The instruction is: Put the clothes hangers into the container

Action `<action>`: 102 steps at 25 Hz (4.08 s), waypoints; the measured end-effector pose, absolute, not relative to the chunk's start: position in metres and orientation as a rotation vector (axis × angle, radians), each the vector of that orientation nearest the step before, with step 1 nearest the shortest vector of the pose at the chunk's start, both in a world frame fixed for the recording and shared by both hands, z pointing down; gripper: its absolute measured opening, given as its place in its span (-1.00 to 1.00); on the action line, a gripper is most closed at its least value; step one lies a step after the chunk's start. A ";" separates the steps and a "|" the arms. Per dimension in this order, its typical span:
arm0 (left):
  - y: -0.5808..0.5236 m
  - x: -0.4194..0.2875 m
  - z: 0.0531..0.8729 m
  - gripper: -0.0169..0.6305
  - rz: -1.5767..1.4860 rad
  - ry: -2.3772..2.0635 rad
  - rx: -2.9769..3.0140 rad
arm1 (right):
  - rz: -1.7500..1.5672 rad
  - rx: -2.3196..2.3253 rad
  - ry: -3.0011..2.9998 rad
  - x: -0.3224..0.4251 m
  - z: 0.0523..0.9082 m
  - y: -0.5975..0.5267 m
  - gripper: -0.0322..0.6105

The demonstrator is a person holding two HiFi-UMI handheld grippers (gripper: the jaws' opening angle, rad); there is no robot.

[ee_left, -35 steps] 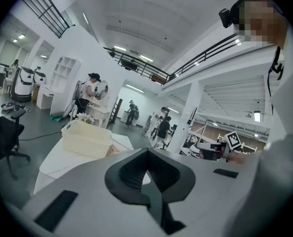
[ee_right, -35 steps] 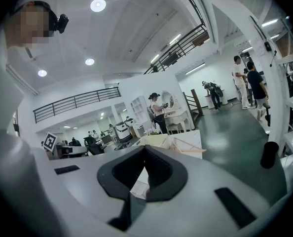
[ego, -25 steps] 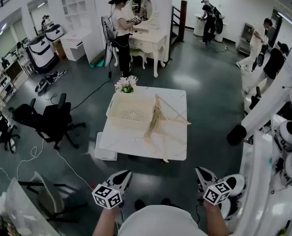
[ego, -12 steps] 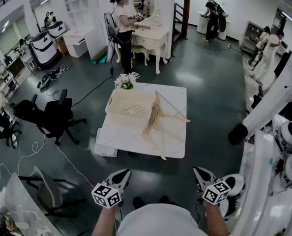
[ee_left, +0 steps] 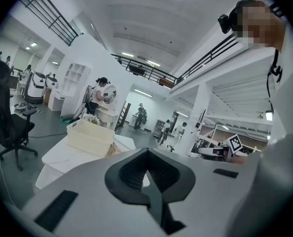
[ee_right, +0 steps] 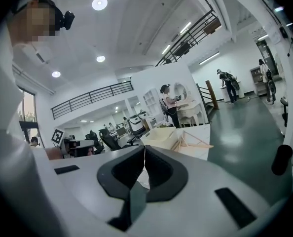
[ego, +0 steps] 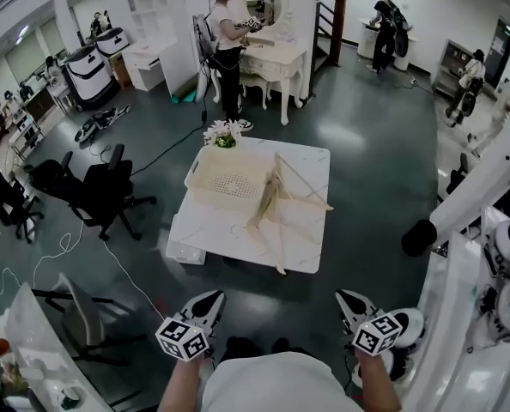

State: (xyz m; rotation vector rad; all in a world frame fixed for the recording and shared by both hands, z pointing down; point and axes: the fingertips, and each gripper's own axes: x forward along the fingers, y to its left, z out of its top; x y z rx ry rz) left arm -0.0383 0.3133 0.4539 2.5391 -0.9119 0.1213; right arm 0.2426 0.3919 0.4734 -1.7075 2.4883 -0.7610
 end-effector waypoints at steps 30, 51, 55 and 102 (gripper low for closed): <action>0.163 -0.056 0.477 -0.92 0.202 -0.811 2.546 | -0.802 -1.700 2.504 0.197 0.497 0.252 -0.85; 0.026 -0.104 0.507 -0.92 0.346 -0.641 2.615 | -0.850 -1.883 2.406 0.141 0.516 0.133 -0.84; 0.015 -0.108 0.510 -0.92 0.338 -0.620 2.616 | -0.856 -1.900 2.406 0.135 0.521 0.121 -0.85; 0.062 -0.120 0.592 -0.92 0.299 -1.106 2.207 | -1.529 -1.545 3.294 0.127 0.812 0.056 -0.52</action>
